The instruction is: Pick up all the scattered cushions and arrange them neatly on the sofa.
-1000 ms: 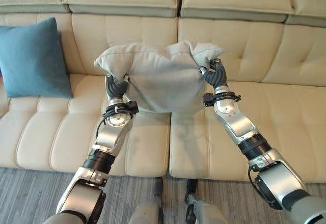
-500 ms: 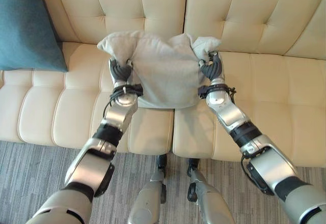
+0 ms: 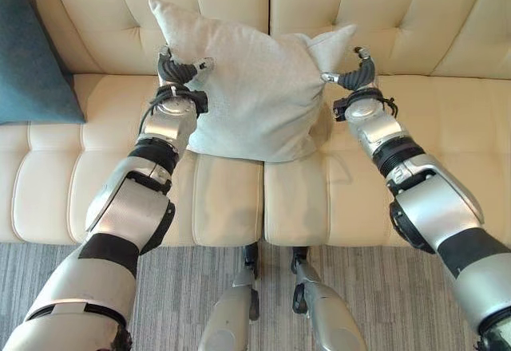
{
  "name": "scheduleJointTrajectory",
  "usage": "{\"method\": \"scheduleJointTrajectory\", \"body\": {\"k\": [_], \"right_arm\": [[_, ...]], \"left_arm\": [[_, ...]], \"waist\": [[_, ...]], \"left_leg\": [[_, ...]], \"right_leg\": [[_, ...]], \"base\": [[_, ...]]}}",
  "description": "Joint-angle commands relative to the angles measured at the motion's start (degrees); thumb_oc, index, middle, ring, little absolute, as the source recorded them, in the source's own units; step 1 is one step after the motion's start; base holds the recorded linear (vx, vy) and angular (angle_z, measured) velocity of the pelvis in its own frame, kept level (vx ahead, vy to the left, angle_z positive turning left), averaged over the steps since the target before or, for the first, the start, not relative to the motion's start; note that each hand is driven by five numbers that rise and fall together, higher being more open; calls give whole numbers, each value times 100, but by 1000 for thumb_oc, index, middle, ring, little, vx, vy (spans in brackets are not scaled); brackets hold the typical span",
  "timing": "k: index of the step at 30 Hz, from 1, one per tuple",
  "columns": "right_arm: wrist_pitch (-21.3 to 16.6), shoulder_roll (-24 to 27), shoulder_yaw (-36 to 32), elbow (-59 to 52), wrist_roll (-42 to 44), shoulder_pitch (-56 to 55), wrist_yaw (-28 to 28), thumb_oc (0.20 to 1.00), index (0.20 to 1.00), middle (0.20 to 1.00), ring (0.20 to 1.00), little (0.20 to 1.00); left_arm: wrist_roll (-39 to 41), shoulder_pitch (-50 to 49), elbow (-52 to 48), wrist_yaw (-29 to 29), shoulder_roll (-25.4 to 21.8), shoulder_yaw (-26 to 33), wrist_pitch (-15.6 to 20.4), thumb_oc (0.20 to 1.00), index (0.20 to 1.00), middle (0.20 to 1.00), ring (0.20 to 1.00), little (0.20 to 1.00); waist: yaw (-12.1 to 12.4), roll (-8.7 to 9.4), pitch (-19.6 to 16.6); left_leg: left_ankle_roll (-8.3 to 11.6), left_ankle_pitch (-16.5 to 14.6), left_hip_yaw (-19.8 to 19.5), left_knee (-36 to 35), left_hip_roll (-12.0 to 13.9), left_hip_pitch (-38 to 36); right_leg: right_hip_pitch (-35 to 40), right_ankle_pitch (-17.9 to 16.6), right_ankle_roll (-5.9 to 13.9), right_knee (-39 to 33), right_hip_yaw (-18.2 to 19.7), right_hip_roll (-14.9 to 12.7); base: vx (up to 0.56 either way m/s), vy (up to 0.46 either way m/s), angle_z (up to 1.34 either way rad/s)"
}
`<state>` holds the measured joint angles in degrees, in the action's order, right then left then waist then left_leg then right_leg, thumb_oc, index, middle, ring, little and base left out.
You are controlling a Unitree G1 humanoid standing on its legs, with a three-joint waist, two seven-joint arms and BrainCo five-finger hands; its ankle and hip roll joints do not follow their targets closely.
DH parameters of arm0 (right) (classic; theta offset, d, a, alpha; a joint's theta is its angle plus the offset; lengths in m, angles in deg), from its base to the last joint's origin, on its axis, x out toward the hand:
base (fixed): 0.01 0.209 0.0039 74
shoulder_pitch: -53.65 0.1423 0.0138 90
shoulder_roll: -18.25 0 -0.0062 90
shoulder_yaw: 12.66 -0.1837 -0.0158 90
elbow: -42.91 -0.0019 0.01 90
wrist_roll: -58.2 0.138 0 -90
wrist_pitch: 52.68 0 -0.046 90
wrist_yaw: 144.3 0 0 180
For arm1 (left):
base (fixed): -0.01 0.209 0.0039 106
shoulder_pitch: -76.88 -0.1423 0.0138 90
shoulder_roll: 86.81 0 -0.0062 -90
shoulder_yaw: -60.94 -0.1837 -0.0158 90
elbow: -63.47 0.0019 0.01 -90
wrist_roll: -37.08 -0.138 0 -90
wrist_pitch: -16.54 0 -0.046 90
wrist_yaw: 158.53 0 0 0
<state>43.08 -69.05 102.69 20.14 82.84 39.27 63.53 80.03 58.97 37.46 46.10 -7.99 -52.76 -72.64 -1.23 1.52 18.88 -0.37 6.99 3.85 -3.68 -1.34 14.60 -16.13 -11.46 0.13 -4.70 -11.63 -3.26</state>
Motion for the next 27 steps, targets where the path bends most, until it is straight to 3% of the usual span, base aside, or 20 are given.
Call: {"method": "scheduleJointTrajectory", "body": {"k": [1,6,9,14,15,16,18,23,24,27], "right_arm": [[-252,346,-144,-10,333,85,215,1000,1000,1000,1000,1000],[-1113,696,-1362,-1251,1510,-759,520,1000,1000,1000,1000,1000],[-1443,828,-1853,-1721,1792,-1640,334,1000,1000,1000,1000,1000],[-1103,1326,-2017,-2474,789,-3642,-548,1000,1000,1000,1000,1000],[-1101,1324,-2016,-2480,787,-3649,-547,1000,1000,1000,1000,1000],[-864,1598,-2007,-2923,-162,-4662,-963,1000,1000,1000,1000,1000],[-645,1662,-2223,-3313,-936,-5539,-1211,1000,1000,1000,1000,1000],[-462,1343,-2606,-3197,-1617,-6629,-1525,1000,1000,1000,1000,1000],[-343,1111,-2645,-3042,-1984,-6942,-1618,1000,1000,1000,1000,1000],[-326,836,-2675,-2636,-2053,-7062,-1597,1000,1000,1000,1000,1000]], "left_arm": [[750,370,-16,-56,-328,150,483,1000,1000,1000,1000,1000],[1264,-689,-733,-52,-614,1056,745,1000,1000,1000,1000,1000],[742,-1550,-1135,-16,-784,1412,684,1000,1000,1000,1000,1000],[-1286,-3447,-2112,-244,-1271,1773,443,1000,1000,1000,1000,1000],[-1290,-3460,-2124,-240,-1269,1779,439,1000,1000,1000,1000,1000],[-2127,-4519,-2920,-436,-1205,1998,389,1000,1000,1000,1000,1000],[-2462,-5515,-3430,-611,-835,2295,345,1000,1000,1000,1000,1000],[-2579,-6707,-3591,-944,-124,2723,286,1000,1000,1000,1000,1000],[-2522,-6946,-3295,-1122,171,2756,198,1000,1000,1000,1000,1000],[-2654,-7141,-2817,-1198,412,2734,114,1000,1000,1000,1000,1000]], "waist": [[57,-133,-239],[66,-166,-374],[76,-163,-499],[103,-87,-669],[98,-86,-686],[88,-54,-772],[71,-39,-904],[57,-7,-1039],[47,9,-1048],[54,21,-989]], "left_leg": [[271,-481,-49,-95,77,-377],[272,-529,-63,-132,61,-535],[290,-607,-62,-132,66,-664],[281,-698,-39,-132,67,-942],[277,-681,-41,-132,62,-919],[249,-738,-24,-132,57,-1052],[218,-774,-20,-132,42,-1115],[156,-839,-7,-132,-12,-1208],[124,-864,8,-132,-39,-1231],[72,-831,119,-132,-80,-1134]], "right_leg": [[430,1028,642,222,148,-172],[668,1012,636,49,93,-162],[854,1024,651,-30,44,-169],[1145,1042,659,-30,7,-177],[1123,1029,658,-30,4,-182],[1251,1040,681,-30,4,-191],[1315,1049,701,-30,4,-214],[1400,1043,745,-30,4,-261],[1399,1002,774,-30,27,-283],[1225,764,847,-30,82,-317]], "base": [[51,-12,-7],[43,-9,-2],[40,10,4],[23,21,3],[19,63,-1],[16,78,-2],[22,99,-1],[-37,85,-3],[-97,110,-3],[-200,121,-8]]}}
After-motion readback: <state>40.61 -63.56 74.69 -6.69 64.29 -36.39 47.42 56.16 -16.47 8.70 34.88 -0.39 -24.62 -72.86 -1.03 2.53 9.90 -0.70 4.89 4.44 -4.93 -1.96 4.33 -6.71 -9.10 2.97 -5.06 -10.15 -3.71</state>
